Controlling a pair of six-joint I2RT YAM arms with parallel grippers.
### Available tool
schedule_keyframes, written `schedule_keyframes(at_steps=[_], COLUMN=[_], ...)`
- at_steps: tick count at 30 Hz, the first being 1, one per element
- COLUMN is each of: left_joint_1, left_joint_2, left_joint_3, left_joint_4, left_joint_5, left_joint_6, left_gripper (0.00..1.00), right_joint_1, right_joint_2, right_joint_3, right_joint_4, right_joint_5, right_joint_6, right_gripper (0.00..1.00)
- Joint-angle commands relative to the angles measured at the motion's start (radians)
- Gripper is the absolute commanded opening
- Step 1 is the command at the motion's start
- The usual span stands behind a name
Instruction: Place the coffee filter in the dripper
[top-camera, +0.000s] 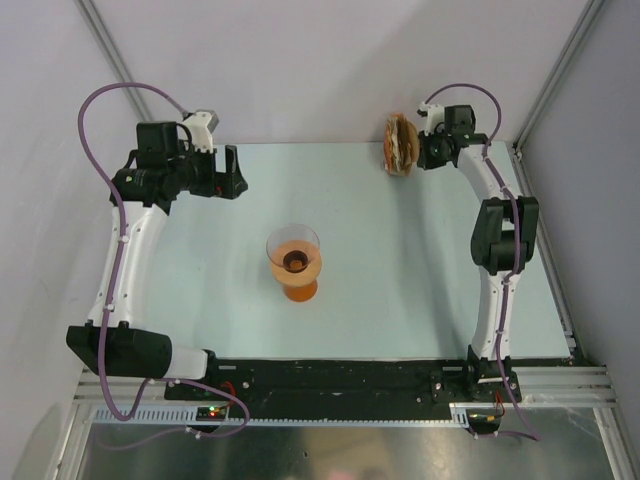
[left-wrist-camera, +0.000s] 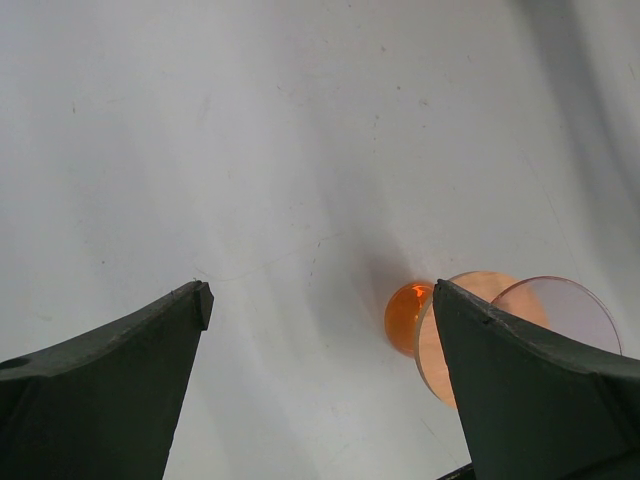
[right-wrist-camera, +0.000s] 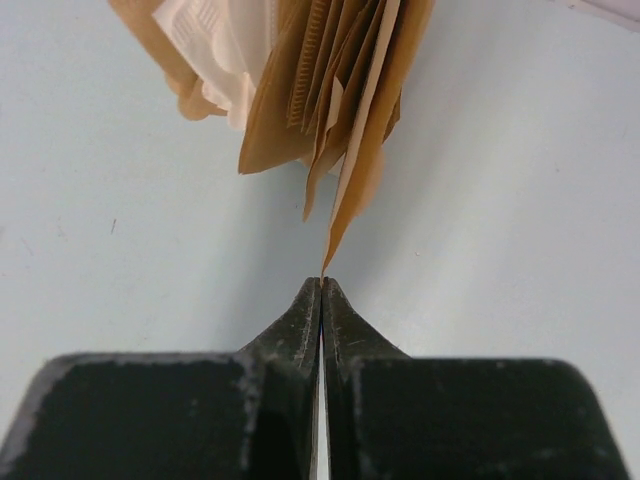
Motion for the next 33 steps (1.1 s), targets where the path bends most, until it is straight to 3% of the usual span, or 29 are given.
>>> schedule_keyframes(at_steps=[1, 15, 27, 33], left_joint_1=[0.012, 0.011, 0.012, 0.012], left_joint_2=[-0.024, -0.028, 0.016, 0.049], left_joint_3=[-0.002, -0.001, 0.092, 0.147], left_joint_4=[0.010, 0.010, 0.010, 0.012], left_joint_5=[0.024, 0.034, 0.055, 0.133], left_joint_6=[-0.011, -0.003, 0.067, 0.108], left_gripper=[1.00, 1.00, 1.00, 1.00], right_joint_1=[-0.002, -0.011, 0.003, 0.021], right_joint_2=[-0.099, -0.181, -0.321, -0.404], right_joint_3=[-0.038, -0.121, -0.121, -0.126], right_joint_4=[0.041, 0.045, -0.071, -0.145], right_joint_5=[-0.023, -0.045, -0.077, -0.113], right_joint_6=[-0.019, -0.087, -0.237, -0.327], right_gripper=[0.00, 0.00, 0.00, 0.00])
